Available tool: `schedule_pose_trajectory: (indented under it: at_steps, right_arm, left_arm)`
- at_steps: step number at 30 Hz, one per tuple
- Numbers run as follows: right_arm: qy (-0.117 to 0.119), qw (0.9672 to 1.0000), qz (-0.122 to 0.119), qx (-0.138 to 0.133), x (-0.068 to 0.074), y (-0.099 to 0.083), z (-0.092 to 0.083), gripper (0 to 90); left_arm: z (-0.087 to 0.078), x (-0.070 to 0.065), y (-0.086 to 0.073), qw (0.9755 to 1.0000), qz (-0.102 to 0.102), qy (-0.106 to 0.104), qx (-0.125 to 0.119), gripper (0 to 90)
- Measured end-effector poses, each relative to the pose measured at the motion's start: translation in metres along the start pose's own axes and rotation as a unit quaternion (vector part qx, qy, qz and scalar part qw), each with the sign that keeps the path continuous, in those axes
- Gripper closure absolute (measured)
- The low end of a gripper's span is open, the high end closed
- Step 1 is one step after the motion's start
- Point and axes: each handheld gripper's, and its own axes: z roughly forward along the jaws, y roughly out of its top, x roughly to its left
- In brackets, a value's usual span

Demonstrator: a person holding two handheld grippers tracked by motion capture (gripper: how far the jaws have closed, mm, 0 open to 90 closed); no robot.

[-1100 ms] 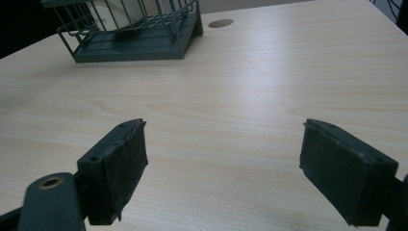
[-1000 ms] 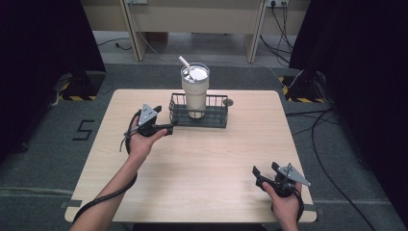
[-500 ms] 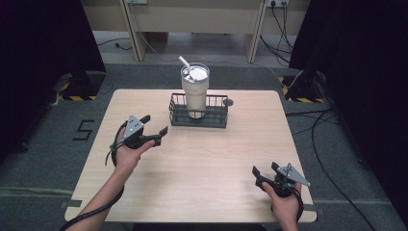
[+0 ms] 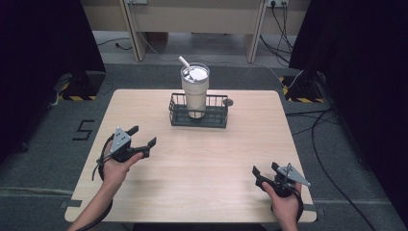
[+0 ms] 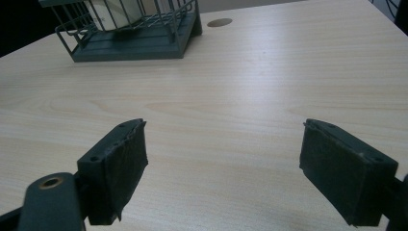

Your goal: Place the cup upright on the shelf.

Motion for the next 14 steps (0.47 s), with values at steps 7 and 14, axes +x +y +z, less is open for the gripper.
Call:
schedule_pose_trajectory:
  at_steps: [7,14]
  right_arm:
    - [0.000,1.0000,-0.007,0.000,0.001,0.000,0.000,17.2]
    - [0.011,0.9998,-0.017,0.001,0.002,0.000,0.000,15.9]
  left_arm:
    - [-0.008,0.001,-0.011,0.9999,-0.015,0.005,0.001,14.3]
    - [-0.010,0.001,-0.013,0.9997,-0.021,0.007,0.004,15.1]
